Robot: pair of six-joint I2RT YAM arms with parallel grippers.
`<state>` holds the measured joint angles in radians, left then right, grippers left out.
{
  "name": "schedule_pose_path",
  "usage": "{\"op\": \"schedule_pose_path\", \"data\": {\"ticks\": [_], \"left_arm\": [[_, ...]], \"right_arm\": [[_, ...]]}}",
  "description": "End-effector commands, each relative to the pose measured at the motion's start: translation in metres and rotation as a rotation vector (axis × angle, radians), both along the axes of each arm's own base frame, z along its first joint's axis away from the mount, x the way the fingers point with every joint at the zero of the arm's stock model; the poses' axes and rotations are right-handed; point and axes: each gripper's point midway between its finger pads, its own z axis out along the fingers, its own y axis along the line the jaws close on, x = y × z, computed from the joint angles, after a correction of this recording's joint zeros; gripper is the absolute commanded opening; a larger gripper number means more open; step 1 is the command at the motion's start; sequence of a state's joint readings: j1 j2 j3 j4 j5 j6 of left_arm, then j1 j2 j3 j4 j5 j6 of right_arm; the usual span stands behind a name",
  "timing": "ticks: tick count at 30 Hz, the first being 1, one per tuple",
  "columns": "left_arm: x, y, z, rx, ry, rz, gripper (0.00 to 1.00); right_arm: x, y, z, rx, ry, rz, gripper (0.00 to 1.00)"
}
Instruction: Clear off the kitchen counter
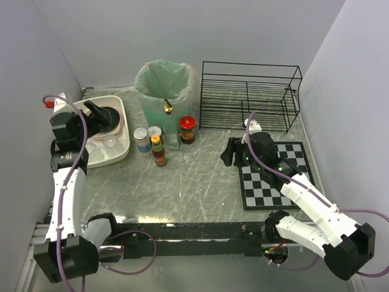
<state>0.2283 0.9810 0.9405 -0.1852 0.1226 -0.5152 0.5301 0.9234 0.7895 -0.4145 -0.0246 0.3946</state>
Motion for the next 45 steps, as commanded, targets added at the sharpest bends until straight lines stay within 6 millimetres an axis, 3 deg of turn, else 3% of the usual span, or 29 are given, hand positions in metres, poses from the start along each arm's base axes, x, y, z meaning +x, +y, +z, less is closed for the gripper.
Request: {"op": "schedule_pose_path", "data": {"ticks": [1,4,5,6,11,15,19,23,33,37,45], "left_arm": [[-0.003,-0.013,0.008,0.068,-0.038,-0.079,0.99],[-0.006,-0.016,0.005,0.068,-0.055,-0.093,0.99],[-0.007,-0.017,0.006,0.071,-0.061,-0.096,0.99],[-0.008,-0.017,0.006,0.073,-0.066,-0.096,0.99],[-0.011,-0.015,0.005,0.069,-0.059,-0.077,0.99],[-0.010,-0.014,0.000,0.058,-0.023,-0.072,0.99],[-0.006,-0.019,-0.006,0.035,0.005,-0.107,0.99],[-0.008,-0.019,-0.006,0.025,0.000,-0.099,0.99],[-0.008,-0.017,-0.010,0.018,0.012,-0.085,0.99],[-0.007,-0.017,-0.010,0.011,0.013,-0.088,0.99],[-0.006,-0.013,-0.012,-0.012,0.013,-0.093,0.99]], "right_arm": [[0.010,0.016,0.026,0.076,-0.093,0.047,0.72],[0.015,0.026,0.036,0.109,-0.132,0.074,0.76],[0.013,0.032,0.038,0.115,-0.147,0.098,0.87],[0.014,0.035,0.043,0.119,-0.169,0.106,0.92],[0.012,0.064,0.057,0.089,-0.234,0.174,0.95],[0.012,0.106,0.057,0.041,-0.296,0.238,0.95],[0.014,0.151,0.048,-0.035,-0.385,0.305,0.95],[0.029,0.182,0.027,-0.060,-0.383,0.331,1.00],[0.037,0.262,0.000,-0.013,-0.380,0.445,1.00],[0.038,0.280,-0.015,-0.024,-0.364,0.455,1.00],[0.054,0.294,-0.042,-0.056,-0.343,0.411,0.98]]}}
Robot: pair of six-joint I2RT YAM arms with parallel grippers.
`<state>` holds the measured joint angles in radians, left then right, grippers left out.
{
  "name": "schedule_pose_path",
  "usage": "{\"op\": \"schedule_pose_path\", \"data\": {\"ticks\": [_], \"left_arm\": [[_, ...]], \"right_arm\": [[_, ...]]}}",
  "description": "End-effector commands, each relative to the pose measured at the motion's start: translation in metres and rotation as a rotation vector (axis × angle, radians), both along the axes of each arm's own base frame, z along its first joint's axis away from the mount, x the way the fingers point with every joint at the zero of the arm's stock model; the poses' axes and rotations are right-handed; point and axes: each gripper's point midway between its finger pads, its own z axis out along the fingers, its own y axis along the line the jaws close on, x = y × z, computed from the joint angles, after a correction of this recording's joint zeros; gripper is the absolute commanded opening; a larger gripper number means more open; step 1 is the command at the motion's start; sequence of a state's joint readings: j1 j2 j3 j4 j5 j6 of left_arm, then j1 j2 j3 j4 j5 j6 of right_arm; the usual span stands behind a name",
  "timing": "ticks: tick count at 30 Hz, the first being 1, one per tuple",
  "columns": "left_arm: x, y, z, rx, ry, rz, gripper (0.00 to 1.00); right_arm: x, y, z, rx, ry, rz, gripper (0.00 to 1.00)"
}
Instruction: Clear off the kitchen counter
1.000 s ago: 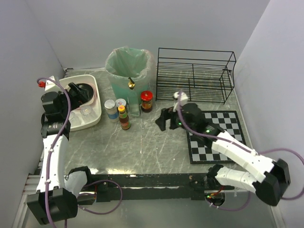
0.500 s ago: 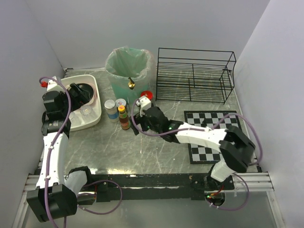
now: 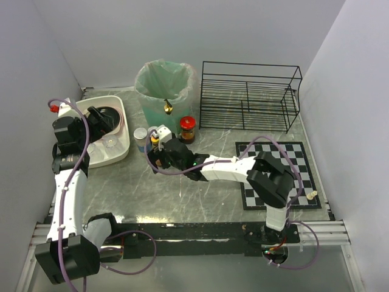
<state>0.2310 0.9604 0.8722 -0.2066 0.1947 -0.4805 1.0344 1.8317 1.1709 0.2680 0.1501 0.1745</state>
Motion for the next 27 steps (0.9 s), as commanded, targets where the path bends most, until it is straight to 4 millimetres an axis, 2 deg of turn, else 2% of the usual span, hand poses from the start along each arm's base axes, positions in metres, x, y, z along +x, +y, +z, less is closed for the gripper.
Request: {"op": "schedule_pose_path", "data": {"ticks": [1,5,15,27], "left_arm": [[0.004,0.000,0.017,-0.016,-0.048,-0.015,0.99],[0.004,0.002,0.016,-0.019,-0.045,-0.008,0.99],[0.005,0.003,0.015,-0.023,-0.041,-0.007,0.99],[0.006,0.003,0.012,-0.029,-0.032,-0.011,0.99]], "right_arm": [[0.018,0.020,0.014,0.061,-0.042,-0.033,0.98],[0.025,0.025,0.001,0.056,-0.044,-0.046,0.96],[0.046,0.027,-0.010,0.079,-0.040,-0.104,0.92],[0.058,0.022,-0.027,0.068,-0.048,-0.145,0.77]]}}
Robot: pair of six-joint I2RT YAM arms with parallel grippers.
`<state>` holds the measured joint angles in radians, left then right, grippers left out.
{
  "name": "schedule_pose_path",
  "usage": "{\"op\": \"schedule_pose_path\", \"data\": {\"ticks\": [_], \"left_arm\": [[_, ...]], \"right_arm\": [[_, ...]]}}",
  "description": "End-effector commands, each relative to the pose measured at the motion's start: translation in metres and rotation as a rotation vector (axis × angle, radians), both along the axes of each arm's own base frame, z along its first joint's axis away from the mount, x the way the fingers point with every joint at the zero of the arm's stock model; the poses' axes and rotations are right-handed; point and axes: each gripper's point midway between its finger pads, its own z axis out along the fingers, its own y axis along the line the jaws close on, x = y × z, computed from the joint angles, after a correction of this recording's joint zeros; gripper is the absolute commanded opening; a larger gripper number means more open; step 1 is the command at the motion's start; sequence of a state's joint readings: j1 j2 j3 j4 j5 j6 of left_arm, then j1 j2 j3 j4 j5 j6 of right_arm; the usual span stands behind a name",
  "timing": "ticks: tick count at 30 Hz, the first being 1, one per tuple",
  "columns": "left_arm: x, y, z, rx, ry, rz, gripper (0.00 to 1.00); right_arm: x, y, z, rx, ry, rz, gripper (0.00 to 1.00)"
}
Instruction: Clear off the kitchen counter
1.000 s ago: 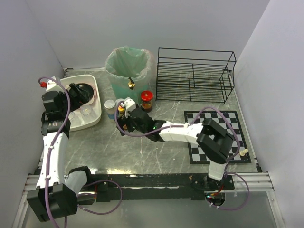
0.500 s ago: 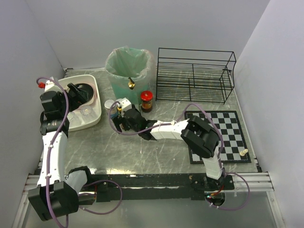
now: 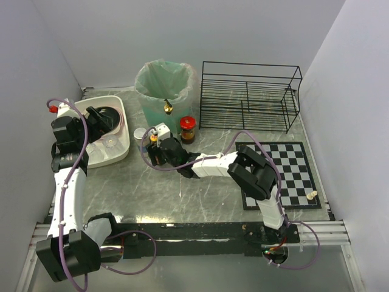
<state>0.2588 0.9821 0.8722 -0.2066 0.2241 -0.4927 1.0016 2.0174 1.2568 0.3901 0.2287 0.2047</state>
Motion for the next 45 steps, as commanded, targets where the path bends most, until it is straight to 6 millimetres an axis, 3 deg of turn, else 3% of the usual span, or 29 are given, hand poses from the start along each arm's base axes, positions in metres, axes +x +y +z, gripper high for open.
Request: {"op": "schedule_pose_path", "data": {"ticks": [1,6,12,17,23,27,35,41,45], "left_arm": [[0.004,-0.001,0.017,-0.004,-0.048,-0.012,1.00],[0.004,-0.001,0.016,-0.005,-0.045,-0.012,0.99],[0.005,-0.001,0.016,-0.004,-0.044,-0.013,0.99],[0.004,-0.001,0.015,-0.005,-0.044,-0.011,0.99],[0.004,0.000,0.017,0.002,-0.048,-0.008,0.99],[0.003,0.001,0.018,0.009,-0.052,-0.003,0.99],[0.003,-0.001,0.018,0.009,-0.048,-0.016,0.99],[0.000,-0.005,0.021,0.009,-0.064,-0.031,0.99],[0.001,-0.008,0.020,0.017,-0.055,-0.035,0.99]], "right_arm": [[0.014,0.008,0.006,0.042,-0.036,-0.028,0.76],[0.016,0.008,-0.001,0.030,-0.032,-0.033,0.73],[0.015,0.005,-0.001,0.032,-0.039,-0.038,0.58],[0.011,-0.001,0.011,0.050,-0.055,-0.033,0.38],[-0.004,-0.012,0.028,0.056,-0.054,0.003,0.03],[-0.017,-0.039,0.056,0.087,-0.078,-0.017,0.00],[-0.042,-0.102,0.084,0.056,-0.096,-0.077,0.00],[-0.039,-0.151,0.127,0.093,-0.119,-0.142,0.00],[-0.025,-0.193,0.171,0.140,-0.143,-0.192,0.00]]}}
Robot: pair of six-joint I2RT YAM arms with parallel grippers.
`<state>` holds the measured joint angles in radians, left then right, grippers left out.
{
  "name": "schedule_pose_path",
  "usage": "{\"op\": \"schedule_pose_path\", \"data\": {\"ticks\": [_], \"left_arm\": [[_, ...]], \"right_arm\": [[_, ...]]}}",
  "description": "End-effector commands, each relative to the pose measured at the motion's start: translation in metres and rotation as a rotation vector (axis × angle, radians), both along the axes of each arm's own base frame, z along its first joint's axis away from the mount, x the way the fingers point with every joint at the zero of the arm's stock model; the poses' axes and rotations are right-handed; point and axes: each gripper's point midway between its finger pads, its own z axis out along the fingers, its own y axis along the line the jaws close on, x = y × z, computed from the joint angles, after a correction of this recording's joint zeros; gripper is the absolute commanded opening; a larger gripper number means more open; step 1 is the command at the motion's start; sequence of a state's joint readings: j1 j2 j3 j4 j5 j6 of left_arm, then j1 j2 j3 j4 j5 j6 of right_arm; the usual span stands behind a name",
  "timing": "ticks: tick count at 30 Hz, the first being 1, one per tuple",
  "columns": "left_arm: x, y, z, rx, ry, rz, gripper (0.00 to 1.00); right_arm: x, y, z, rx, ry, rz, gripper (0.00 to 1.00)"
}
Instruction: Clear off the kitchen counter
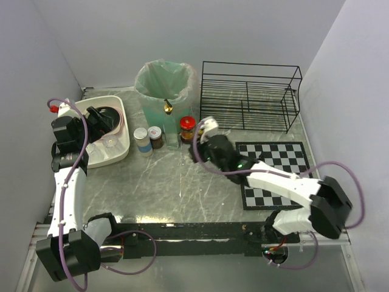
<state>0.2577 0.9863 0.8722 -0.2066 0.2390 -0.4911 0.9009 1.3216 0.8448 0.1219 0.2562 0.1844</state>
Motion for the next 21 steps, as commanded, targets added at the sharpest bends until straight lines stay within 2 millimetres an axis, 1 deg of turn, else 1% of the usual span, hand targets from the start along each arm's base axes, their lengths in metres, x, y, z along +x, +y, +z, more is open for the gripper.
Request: {"op": "schedule_pose_path", "data": {"ticks": [1,3,5,8,9,10,12,13,14,15,17,18,19,21], "left_arm": [[0.000,-0.006,0.021,0.026,-0.056,-0.016,0.99],[-0.001,-0.008,0.021,0.038,-0.056,-0.012,0.99],[-0.001,-0.009,0.021,0.044,-0.055,-0.010,0.99],[-0.001,-0.012,0.018,0.044,-0.046,-0.022,0.99],[0.000,-0.013,0.019,0.045,-0.046,-0.025,0.99],[0.000,-0.015,0.018,0.045,-0.045,-0.030,0.99],[0.000,-0.017,0.018,0.046,-0.043,-0.035,0.99],[0.000,-0.018,0.017,0.046,-0.044,-0.040,0.99],[0.000,-0.019,0.018,0.046,-0.047,-0.044,0.99],[0.000,-0.021,0.018,0.045,-0.046,-0.049,0.99],[0.001,-0.022,0.017,0.044,-0.044,-0.055,0.99],[0.000,-0.023,0.016,0.044,-0.041,-0.055,0.99],[0.001,-0.024,0.017,0.044,-0.043,-0.058,0.99],[0.001,-0.025,0.017,0.045,-0.045,-0.064,0.99]], "right_arm": [[0.025,-0.045,0.097,0.148,-0.138,-0.093,0.00],[0.035,-0.068,0.120,0.117,-0.181,-0.137,0.00],[0.045,-0.087,0.135,0.083,-0.191,-0.177,0.00],[0.061,-0.106,0.162,0.093,-0.176,-0.189,0.00],[0.066,-0.111,0.173,0.104,-0.173,-0.197,0.00],[0.071,-0.118,0.180,0.104,-0.167,-0.205,0.00],[0.080,-0.129,0.201,0.110,-0.186,-0.222,0.00],[0.085,-0.135,0.219,0.118,-0.204,-0.237,0.00],[0.090,-0.140,0.232,0.124,-0.214,-0.248,0.00],[0.098,-0.149,0.234,0.113,-0.199,-0.272,0.00],[0.112,-0.162,0.249,0.114,-0.205,-0.306,0.00],[0.122,-0.168,0.249,0.105,-0.202,-0.327,0.00],[0.129,-0.175,0.253,0.101,-0.209,-0.352,0.00],[0.152,-0.192,0.249,0.088,-0.195,-0.415,0.00]]}}
